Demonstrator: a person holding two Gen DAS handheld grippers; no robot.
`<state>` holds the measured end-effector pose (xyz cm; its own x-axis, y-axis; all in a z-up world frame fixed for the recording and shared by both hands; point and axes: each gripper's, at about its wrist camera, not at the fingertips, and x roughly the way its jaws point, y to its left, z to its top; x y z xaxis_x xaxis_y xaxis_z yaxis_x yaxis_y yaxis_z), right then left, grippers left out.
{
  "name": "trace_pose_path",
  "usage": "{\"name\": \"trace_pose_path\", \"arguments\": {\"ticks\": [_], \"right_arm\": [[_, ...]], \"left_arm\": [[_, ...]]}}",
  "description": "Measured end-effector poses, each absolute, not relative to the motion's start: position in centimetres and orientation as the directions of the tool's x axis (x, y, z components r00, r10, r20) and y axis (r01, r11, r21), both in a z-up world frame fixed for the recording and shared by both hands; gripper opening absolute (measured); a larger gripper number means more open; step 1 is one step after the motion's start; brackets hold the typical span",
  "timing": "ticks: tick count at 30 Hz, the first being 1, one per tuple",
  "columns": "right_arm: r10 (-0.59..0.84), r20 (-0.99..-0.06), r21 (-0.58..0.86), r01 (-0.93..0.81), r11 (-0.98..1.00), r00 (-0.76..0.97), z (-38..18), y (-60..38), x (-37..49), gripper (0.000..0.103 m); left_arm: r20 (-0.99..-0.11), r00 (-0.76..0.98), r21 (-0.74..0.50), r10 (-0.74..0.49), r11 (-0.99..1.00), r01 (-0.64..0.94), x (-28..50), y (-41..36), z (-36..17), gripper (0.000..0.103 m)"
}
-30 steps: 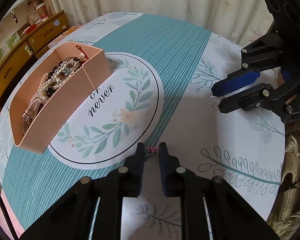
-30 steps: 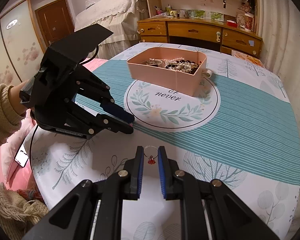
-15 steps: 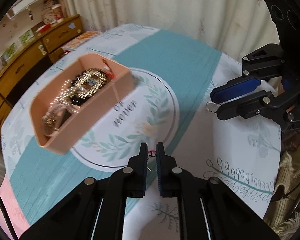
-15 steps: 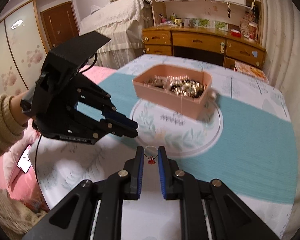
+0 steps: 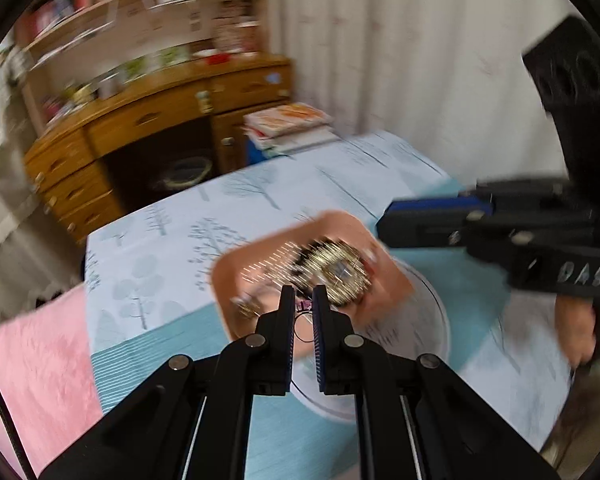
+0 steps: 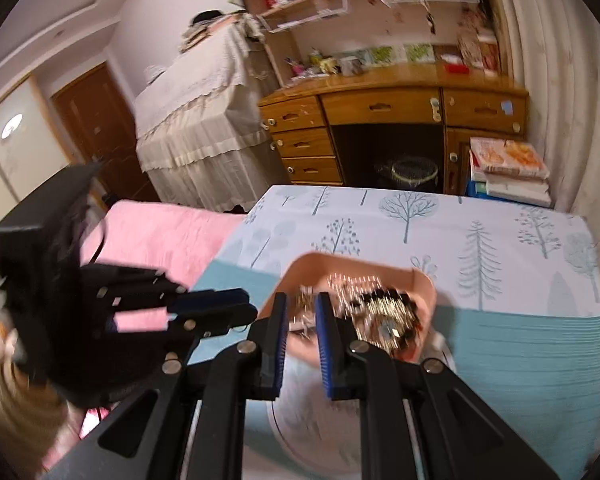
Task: Organize jewelry
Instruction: 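Carry both rings into the pink box and open both tools, then lift both tools away from the pink box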
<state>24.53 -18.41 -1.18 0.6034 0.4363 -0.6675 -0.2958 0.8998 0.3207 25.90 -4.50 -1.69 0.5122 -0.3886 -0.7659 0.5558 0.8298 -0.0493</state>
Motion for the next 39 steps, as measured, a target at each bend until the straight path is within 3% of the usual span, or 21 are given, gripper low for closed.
{"name": "trace_pose_path", "arguments": {"ticks": [10,12,14,16,21,26,39], "right_arm": [[0.426,-0.706,0.413,-0.16,0.897,0.566,-4.3,-17.6,31.3,0.014],[0.419,-0.709,0.407,-0.157,0.9,0.568,-4.2,-17.7,31.5,0.015],[0.407,-0.711,0.393,-0.157,0.906,0.574,-4.0,-17.9,31.5,0.015],[0.398,-0.715,0.385,-0.152,0.91,0.575,-4.0,-18.1,31.3,0.015],[0.375,-0.732,0.361,-0.143,0.922,0.569,-4.2,-18.8,30.2,0.015],[0.33,-0.745,0.302,-0.149,0.942,0.58,-3.6,-19.3,27.8,0.015],[0.268,-0.715,0.231,-0.143,0.962,0.646,0.1,-21.9,16.4,0.015]], "left_arm": [[-0.809,0.462,-0.166,-0.364,0.895,0.415,31.6,-3.9,-5.2,0.008],[-0.816,0.46,-0.155,-0.351,0.899,0.411,31.7,-4.2,-5.7,0.021],[-0.818,0.464,-0.147,-0.341,0.903,0.405,31.8,-4.3,-6.1,0.052],[-0.813,0.484,-0.128,-0.324,0.91,0.395,31.7,-4.3,-6.1,0.064],[-0.805,0.511,-0.103,-0.301,0.919,0.38,30.5,-4.0,-5.5,0.07],[-0.783,0.568,-0.046,-0.255,0.933,0.356,27.9,-3.8,-3.7,0.084],[-0.699,0.691,-0.038,-0.184,0.975,0.221,17.5,-2.3,2.3,0.091]]}}
